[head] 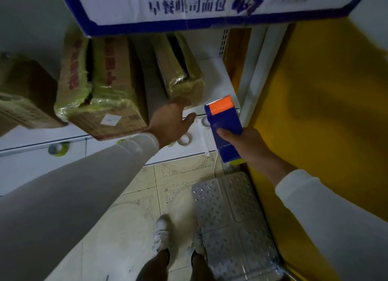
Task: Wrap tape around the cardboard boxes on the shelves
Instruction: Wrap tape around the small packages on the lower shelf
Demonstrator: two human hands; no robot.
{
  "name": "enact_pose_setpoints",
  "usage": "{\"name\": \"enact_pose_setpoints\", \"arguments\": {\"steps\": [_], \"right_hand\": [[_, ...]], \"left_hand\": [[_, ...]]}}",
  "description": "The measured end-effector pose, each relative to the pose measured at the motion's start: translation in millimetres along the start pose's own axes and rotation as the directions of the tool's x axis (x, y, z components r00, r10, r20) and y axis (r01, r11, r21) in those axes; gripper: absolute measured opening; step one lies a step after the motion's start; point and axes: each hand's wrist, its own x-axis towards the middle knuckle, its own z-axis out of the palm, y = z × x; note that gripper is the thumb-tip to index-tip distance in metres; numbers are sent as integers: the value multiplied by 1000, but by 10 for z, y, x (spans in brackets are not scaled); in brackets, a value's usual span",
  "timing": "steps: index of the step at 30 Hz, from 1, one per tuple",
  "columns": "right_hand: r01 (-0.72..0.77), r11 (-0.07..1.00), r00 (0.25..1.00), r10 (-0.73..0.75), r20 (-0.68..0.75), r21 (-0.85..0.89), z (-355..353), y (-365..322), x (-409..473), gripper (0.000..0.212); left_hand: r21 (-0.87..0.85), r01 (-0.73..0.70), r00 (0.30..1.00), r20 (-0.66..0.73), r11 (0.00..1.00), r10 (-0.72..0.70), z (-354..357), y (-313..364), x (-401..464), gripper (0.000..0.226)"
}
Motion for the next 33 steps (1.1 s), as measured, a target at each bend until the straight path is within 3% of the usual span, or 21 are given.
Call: {"name": "enact_pose_setpoints", "arguments": {"steps": [4,7,14,18,23,25,30,33], "right_hand": [[67,998,998,-67,20,-9,-70,24,80,30],[115,993,993,-115,7,3,-102,38,151,27],[158,987,987,-158,-4,-28,-176,148,305,28],[157,987,988,-157,11,-27,-221,185,307,26],[146,989,989,-146,23,-13,-238,196,244,24],[144,990,989,-143,25,-14,-238,188,218,21],[133,991,991,-133,3,3,-273,181,165,22],[124,992,992,-124,-15,11,-325,193,144,18]], "left_hand": [[89,-35,968,-246,995,56,113,-91,280,43],[119,35,941,-339,992,7,166,-133,534,50],[-107,267,930,-231,958,-285,372,-47,1013,89],[-151,345,896,-242,926,-373,438,-21,1076,89],[-247,182,932,-265,952,-247,425,-256,953,58],[-148,64,963,-250,987,-100,361,-327,860,55],[-36,-226,974,-7,973,226,121,-448,742,61],[105,-247,960,161,963,229,-24,-472,756,68]]}}
